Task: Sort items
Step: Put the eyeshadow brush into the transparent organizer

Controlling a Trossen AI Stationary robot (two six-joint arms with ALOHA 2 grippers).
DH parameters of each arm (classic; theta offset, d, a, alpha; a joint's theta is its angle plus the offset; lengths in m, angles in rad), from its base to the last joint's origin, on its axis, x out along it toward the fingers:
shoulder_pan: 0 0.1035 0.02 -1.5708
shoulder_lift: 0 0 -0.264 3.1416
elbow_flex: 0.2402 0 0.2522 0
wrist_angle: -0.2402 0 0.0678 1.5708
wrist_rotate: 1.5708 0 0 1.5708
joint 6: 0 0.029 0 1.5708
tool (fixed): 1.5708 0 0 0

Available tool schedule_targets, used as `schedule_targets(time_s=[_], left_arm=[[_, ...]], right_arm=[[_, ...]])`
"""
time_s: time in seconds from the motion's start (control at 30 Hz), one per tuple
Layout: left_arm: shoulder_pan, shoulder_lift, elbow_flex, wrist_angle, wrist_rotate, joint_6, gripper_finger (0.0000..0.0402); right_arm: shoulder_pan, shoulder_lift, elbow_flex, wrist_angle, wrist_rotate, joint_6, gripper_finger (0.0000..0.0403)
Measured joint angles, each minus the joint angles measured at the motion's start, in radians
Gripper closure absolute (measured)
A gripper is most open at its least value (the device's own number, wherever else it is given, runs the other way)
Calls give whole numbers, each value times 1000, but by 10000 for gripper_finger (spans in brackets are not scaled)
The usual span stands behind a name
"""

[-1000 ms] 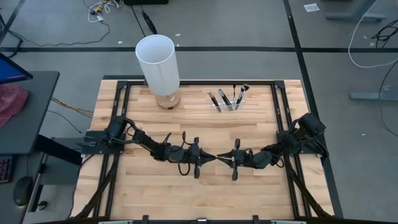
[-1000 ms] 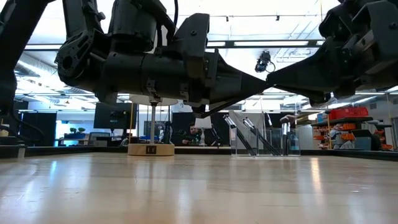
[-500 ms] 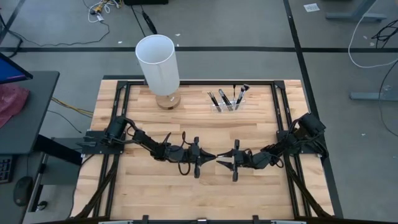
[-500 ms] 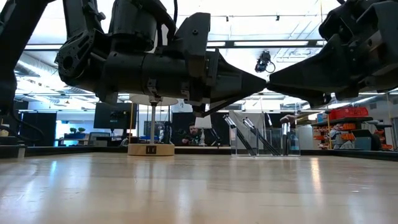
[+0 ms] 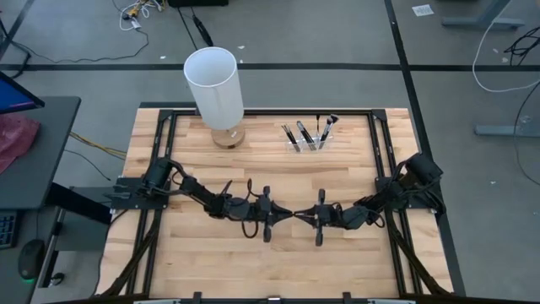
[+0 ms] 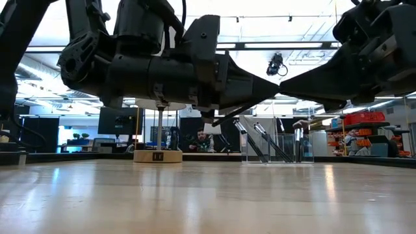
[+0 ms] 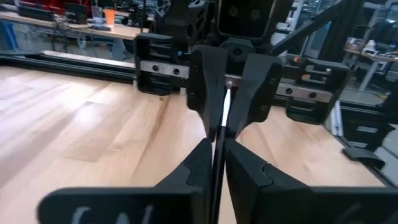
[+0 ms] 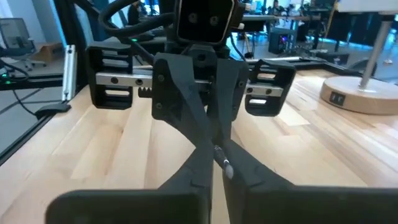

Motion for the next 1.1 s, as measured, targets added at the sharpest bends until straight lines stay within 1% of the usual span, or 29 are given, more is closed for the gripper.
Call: schedule_targets(time_s=[0.03,0.1,0.17,0.2,0.27,0.3,0.4,0.47,0.57,0.6,0.7,0.8,0.9,0.97,1.1], left_arm=[[1,0,0,0,-4,8,354],[1,0,0,1,-9,30,336],[2,0,0,-4,-19,50,313],[2,-7,0,-25,-29,59,302],[1,-24,0,-84,-57,70,280],[1,-35,0,-130,-76,71,270],[1,-74,0,-274,-109,48,248],[1,-85,-1,-330,-114,13,239],[1,-85,-1,-346,-114,-11,235],[1,-84,-1,-345,-114,-18,235],[0,-76,-1,-353,-114,-38,240],[0,-77,-1,-351,-114,-58,245],[-1,-77,-1,-351,-114,-59,247],[-1,-77,-1,-350,-114,-59,248],[-1,-77,-1,-351,-114,-58,248]], right_arm=[[0,-13,0,-25,12,4,388],[1,-65,0,-130,31,18,394],[1,-153,1,-272,47,51,395],[-2,-211,8,-372,54,73,395],[-12,-336,45,-641,64,126,395],[-24,-404,78,-805,64,159,395],[-83,-550,236,-1322,65,262,395],[-143,-595,360,-1605,59,289,395],[-273,-601,539,-1873,4,247,395],[-324,-591,593,-1928,-17,217,395],[-479,-552,725,-2021,-91,94,395],[-634,-505,826,-2040,-203,-20,396],[-764,-441,901,-2067,-330,-95,396],[-824,-395,935,-2091,-395,-132,396],[-890,-306,964,-2109,-515,-185,395]])
